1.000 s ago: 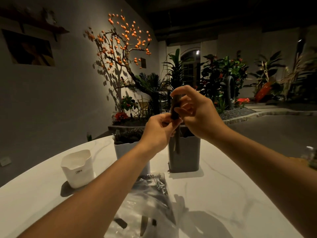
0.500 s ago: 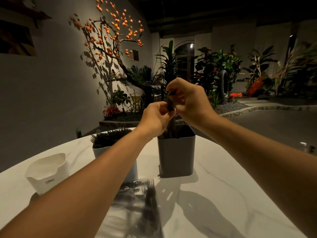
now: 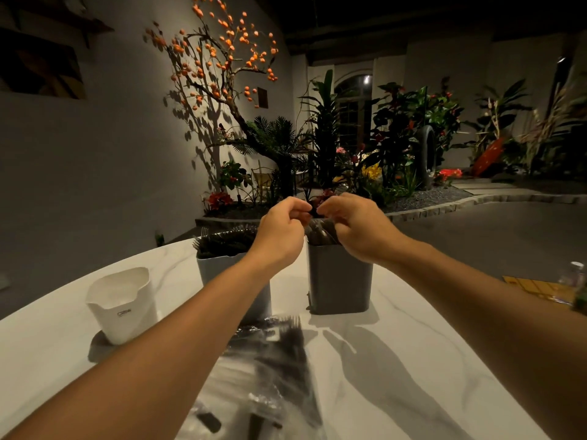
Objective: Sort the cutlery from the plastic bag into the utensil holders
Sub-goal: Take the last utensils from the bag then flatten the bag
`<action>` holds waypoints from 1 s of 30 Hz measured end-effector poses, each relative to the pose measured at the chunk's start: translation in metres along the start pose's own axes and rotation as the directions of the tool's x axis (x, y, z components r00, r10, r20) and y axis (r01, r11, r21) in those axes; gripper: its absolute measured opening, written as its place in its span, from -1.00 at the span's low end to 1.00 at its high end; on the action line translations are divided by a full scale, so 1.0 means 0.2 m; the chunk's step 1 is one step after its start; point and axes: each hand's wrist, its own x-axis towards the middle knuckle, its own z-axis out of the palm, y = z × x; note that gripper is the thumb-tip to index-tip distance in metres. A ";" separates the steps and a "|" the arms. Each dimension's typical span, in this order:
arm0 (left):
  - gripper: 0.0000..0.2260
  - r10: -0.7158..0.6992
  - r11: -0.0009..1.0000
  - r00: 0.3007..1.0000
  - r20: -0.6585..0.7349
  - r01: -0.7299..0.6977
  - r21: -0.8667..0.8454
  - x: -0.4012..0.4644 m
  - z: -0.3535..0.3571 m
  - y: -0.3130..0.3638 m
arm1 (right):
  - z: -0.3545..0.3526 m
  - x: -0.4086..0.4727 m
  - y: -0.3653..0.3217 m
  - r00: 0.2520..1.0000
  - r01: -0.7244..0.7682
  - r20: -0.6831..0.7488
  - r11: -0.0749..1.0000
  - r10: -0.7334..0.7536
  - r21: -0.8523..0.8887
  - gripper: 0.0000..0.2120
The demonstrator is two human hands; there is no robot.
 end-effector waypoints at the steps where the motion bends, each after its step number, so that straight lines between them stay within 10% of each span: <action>1: -0.62 0.002 1.000 1.000 0.008 -0.002 0.000 -0.04 -0.02 0.02 | -0.01 -0.02 -0.04 1.000 0.015 -0.018 1.000 -0.015 0.016 -0.64; 12: -0.87 -0.033 0.996 0.994 -0.106 0.041 0.073 -0.64 -0.37 0.05 | 0.00 -0.47 -0.59 0.972 0.050 0.211 0.974 -0.098 0.221 -0.80; 15: -0.70 -0.024 0.976 0.989 -0.145 0.055 0.212 -0.83 -0.47 0.00 | 0.10 -0.64 -0.72 0.796 -0.147 0.597 0.927 -0.096 0.345 -0.74; 18: -0.60 -0.060 0.919 0.994 -0.088 0.089 0.383 -1.02 -0.52 -0.08 | 0.27 -0.75 -0.78 0.600 -0.030 0.800 0.999 0.004 0.018 -0.74; 23: -0.71 -0.169 0.624 0.977 0.128 0.005 0.781 -1.17 -0.58 -0.26 | 0.31 -0.84 -0.74 0.763 0.135 0.627 0.908 0.160 -0.397 -0.74; 26: -0.32 -0.015 0.676 0.988 0.156 -0.105 0.729 -1.18 -0.56 -0.32 | 0.31 -0.86 -0.72 0.817 0.150 0.563 0.901 0.119 -0.408 -0.75; 30: -0.21 0.150 0.761 0.985 0.090 -0.173 0.625 -1.14 -0.45 -0.34 | 0.45 -0.85 -0.70 0.709 0.116 0.691 0.943 0.141 -0.311 -0.75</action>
